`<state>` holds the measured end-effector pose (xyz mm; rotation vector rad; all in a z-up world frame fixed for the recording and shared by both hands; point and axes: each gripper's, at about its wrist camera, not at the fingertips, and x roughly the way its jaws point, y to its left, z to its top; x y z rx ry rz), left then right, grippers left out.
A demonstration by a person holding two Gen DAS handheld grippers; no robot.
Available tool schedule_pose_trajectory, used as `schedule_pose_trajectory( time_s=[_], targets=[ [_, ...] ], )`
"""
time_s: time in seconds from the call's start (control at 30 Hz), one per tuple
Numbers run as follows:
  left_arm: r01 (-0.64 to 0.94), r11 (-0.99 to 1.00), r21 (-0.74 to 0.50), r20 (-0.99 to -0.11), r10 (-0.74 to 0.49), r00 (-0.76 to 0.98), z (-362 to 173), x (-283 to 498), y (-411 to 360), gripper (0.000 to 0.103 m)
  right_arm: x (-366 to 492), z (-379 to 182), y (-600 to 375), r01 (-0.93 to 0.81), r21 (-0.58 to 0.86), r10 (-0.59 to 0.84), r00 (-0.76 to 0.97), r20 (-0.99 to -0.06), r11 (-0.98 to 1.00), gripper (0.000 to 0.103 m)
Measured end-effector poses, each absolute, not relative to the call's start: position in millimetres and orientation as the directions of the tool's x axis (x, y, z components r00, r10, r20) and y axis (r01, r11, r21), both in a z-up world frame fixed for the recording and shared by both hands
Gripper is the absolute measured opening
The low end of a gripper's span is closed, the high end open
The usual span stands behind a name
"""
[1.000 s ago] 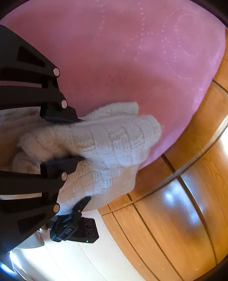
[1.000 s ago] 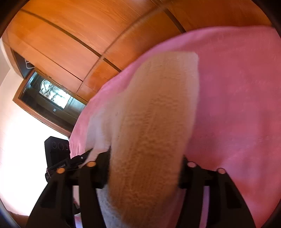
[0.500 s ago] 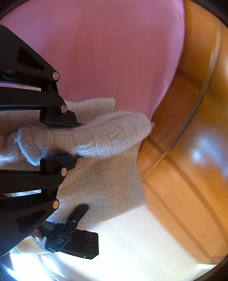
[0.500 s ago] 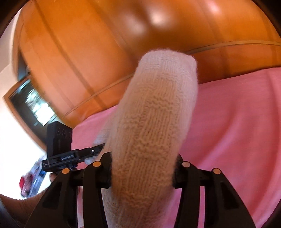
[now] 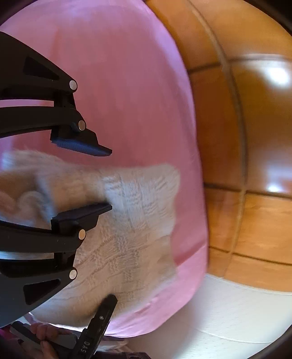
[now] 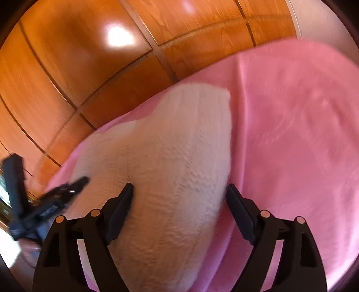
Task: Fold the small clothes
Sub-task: 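Release the sweater with the left gripper and pull both grippers back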
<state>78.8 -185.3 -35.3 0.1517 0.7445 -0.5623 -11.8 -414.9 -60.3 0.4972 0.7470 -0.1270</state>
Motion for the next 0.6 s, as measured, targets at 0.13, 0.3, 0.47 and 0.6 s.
schedule_pose_trajectory(
  time_s=[0.13,0.3,0.47,0.6],
  targets=[
    [0.509,0.857,-0.082,-0.598,-0.451,0.663,-16.0,60.6,-168.4,0.043,-26.7,-21.0,-393.0,0.267,0.279,-0.032,0.774,-0.632,0.923,0.078],
    [0.523,0.851,-0.047,-0.633,-0.431,0.643,-33.7,41.1,-177.6,0.043,-18.6,-15.9,-344.0,0.227,0.241,-0.025,0.775,-0.632,0.944,0.071],
    [0.498,0.867,-0.023,-0.673,-0.382,0.633,-56.2,44.9,-189.6,0.05,-3.9,-60.5,-312.3,0.28,0.045,-0.173,0.703,-0.69,0.959,0.073],
    [0.481,0.872,-0.093,-0.649,-0.42,0.634,-43.5,38.6,-170.6,0.053,-8.9,-50.3,-316.7,0.298,0.126,-0.137,0.723,-0.677,0.946,0.082]
  ],
)
